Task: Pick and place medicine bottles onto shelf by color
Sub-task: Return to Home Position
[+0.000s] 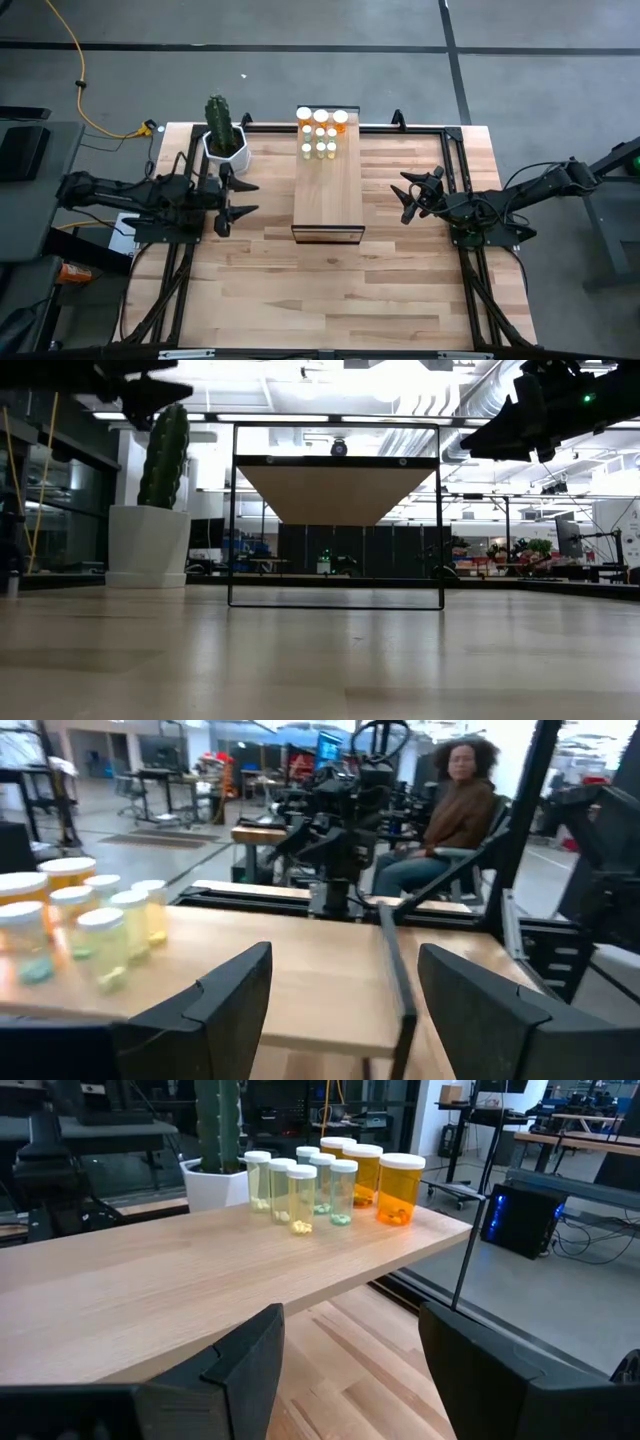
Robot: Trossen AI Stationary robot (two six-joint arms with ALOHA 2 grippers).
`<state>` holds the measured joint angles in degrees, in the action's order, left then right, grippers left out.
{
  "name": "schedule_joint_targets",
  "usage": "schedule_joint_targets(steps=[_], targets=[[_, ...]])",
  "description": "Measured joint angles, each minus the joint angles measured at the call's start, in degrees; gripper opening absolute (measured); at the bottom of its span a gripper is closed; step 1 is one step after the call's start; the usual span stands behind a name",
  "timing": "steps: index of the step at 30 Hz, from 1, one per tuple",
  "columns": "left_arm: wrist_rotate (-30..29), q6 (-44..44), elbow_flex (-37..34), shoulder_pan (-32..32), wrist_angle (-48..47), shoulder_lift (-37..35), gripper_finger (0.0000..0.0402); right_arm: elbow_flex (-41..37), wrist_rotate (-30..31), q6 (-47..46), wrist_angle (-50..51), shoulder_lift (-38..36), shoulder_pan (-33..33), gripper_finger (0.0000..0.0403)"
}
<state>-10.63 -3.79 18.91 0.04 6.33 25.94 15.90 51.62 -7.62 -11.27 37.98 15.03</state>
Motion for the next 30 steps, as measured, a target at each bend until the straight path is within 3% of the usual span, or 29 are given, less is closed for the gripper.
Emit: schedule_joint_targets(steps=[5, 9, 19, 26, 30], targets=[[1.2, -0.5, -5.5, 1.6, 0.0, -7.1, 0.0237, 0.0, 0.0, 0.1, 0.2, 0.0, 0.0, 0.0225], [2.9, -2.6, -10.2, 1.7, 1.3, -11.4, 0.0205, 0.0, 0.0, 0.1, 0.2, 0.0, 0.0, 0.0225], [1.1, -1.6, -17.9, 2.0, 4.2, -17.7, 0.0012, 0.0, 0.5, -3.6, 0.2, -0.3, 0.0, 0.0225], [3.9, -0.5, -18.3, 3.0, 2.0, -20.7, 0.0003, 0.0, -0.7, -4.5, 4.8, -6.4, 0.8, 0.0221], [5.7, 1.6, -18.3, 3.0, 1.9, -21.5, 0.0002, 0.0, -1.1, -10.1, 16.7, -16.3, 2.7, 0.0177]])
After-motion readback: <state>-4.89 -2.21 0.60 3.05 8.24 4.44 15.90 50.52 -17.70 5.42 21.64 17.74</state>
